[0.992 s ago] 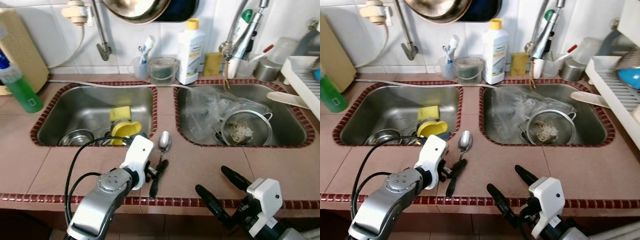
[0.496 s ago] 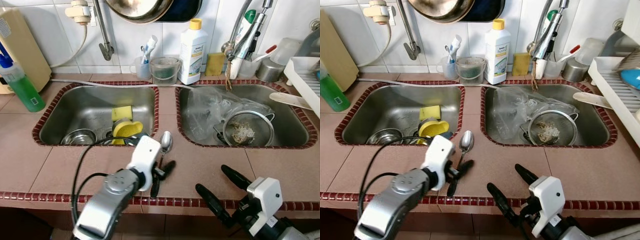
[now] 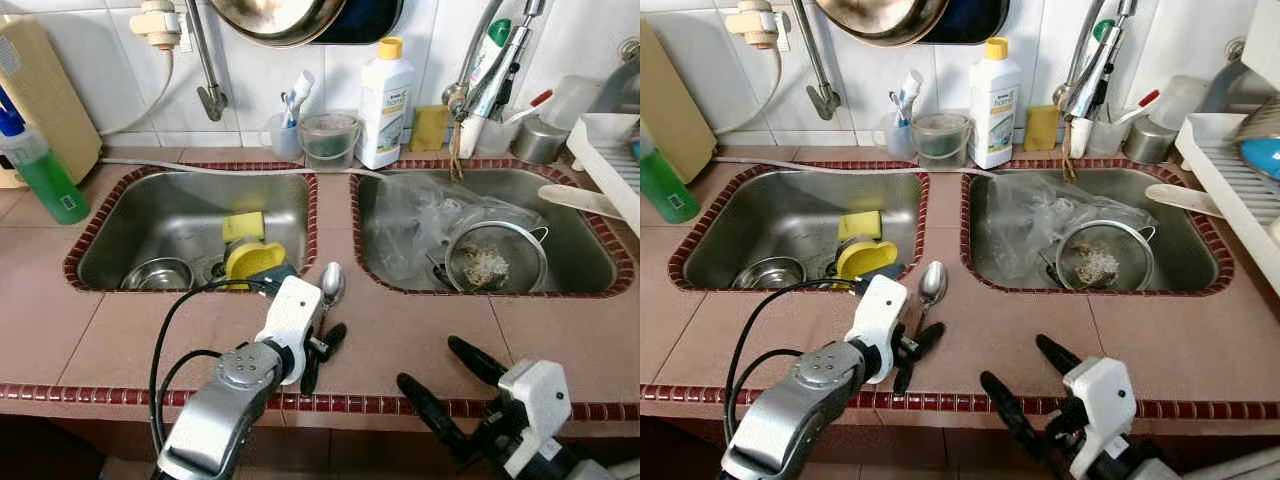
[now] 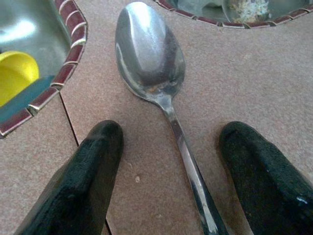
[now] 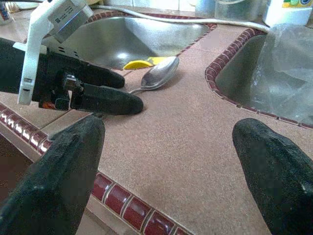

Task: Kitchen organization

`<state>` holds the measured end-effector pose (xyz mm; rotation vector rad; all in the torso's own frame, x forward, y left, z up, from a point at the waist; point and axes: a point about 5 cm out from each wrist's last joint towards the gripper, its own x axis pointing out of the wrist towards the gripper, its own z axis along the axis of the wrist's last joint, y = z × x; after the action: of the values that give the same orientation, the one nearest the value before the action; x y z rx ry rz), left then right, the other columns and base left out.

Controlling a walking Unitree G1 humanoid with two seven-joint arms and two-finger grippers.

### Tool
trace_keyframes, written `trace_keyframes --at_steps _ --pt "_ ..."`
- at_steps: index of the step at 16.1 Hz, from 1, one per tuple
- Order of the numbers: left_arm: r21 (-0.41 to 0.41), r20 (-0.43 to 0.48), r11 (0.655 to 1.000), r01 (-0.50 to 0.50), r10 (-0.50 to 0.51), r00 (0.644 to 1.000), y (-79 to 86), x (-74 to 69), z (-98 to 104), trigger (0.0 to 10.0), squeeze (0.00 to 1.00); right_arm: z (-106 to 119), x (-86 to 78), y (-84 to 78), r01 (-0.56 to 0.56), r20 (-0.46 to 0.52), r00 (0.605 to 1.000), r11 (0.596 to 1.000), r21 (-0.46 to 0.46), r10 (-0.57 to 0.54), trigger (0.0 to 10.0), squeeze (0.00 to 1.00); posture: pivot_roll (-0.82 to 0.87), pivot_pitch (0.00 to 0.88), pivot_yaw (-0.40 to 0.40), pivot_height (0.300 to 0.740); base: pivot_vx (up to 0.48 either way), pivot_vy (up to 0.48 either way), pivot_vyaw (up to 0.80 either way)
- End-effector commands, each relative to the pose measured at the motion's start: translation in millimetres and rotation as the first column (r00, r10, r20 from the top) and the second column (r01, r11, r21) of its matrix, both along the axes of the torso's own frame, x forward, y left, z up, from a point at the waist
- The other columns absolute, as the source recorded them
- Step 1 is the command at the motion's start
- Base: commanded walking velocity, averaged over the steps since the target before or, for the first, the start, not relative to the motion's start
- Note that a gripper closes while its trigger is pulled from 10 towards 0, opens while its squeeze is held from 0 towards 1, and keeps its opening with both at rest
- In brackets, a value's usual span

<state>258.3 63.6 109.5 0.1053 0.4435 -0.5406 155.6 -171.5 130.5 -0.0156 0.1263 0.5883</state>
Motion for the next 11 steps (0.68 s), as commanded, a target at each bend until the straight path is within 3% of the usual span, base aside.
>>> trace_keyframes --at_steps 1,10,11 --pt "0.038 -0.032 0.998 -0.047 0.048 0.998 6.2 1.3 -6.2 10.0 0.00 4.9 -1.9 -0.7 -0.005 0.011 1.000 1.000 0.000 0.005 10.0 0.00 -0.19 0.072 0.038 0.740 0.000 0.000 0.00" --pt "0.071 -0.031 0.991 -0.114 0.116 0.993 3.5 8.5 -10.2 10.0 0.00 7.5 -1.1 0.6 -0.013 0.012 1.000 1.000 0.002 0.013 10.0 0.00 -0.20 0.068 0.037 0.740 0.000 0.000 0.00" --pt "0.080 -0.033 0.990 -0.115 0.118 0.992 3.4 8.6 -11.4 8.4 0.00 7.5 -1.2 0.3 -0.012 0.012 1.000 1.000 0.002 0.012 10.0 0.00 -0.20 0.067 0.039 0.740 0.000 0.000 0.00"
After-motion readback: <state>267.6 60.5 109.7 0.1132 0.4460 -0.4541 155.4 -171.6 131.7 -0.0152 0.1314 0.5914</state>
